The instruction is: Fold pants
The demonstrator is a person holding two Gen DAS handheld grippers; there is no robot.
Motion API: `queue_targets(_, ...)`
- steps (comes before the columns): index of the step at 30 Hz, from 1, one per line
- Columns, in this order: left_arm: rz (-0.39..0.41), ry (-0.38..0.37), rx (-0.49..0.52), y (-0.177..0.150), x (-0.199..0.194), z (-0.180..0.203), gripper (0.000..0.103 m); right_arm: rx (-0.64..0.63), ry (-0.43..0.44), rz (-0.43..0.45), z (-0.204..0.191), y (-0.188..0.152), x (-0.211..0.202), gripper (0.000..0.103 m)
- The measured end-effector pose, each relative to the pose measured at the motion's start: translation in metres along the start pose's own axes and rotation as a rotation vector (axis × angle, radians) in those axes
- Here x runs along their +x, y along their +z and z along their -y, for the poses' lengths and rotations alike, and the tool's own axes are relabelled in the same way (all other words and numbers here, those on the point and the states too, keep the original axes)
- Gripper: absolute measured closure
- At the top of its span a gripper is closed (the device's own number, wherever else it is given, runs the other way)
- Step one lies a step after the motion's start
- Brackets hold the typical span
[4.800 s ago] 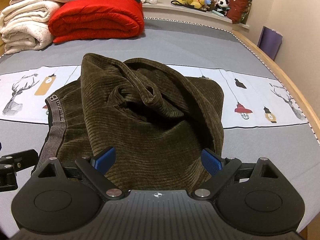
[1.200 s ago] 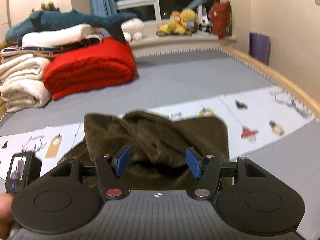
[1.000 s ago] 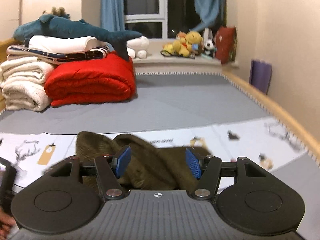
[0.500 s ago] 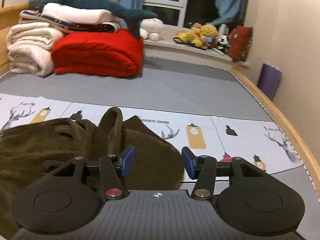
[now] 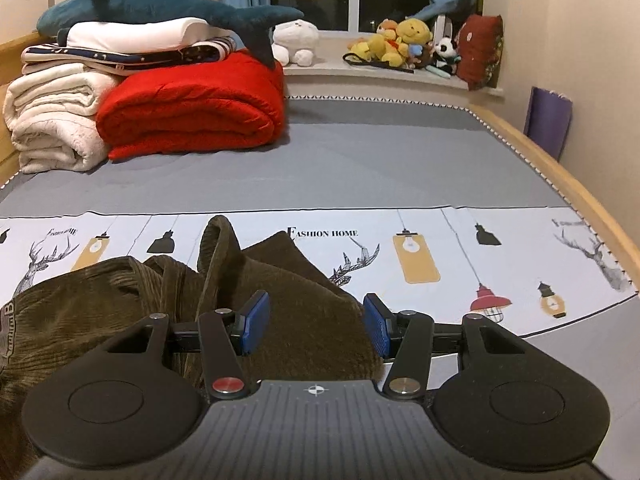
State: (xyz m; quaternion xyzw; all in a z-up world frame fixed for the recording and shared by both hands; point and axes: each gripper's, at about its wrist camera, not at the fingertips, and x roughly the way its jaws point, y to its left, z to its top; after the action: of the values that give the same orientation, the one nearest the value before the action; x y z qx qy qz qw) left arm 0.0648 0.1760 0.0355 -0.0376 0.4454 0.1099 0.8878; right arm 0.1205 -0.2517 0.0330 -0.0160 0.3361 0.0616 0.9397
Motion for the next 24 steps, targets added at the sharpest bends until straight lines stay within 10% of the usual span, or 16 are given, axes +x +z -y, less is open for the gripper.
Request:
queue_targets(3,-0.124,-0.014,-0.021,-0.004,0.027,0.015,0.064,0.005,0.015,-0.036,-0.004,-0.001,0.012,0.049)
queue_targets(24,-0.192,-0.039,0.036,-0.011,0.061,0.025,0.059,-0.132,0.104,-0.266,-0.094,-0.012,0.124,0.038)
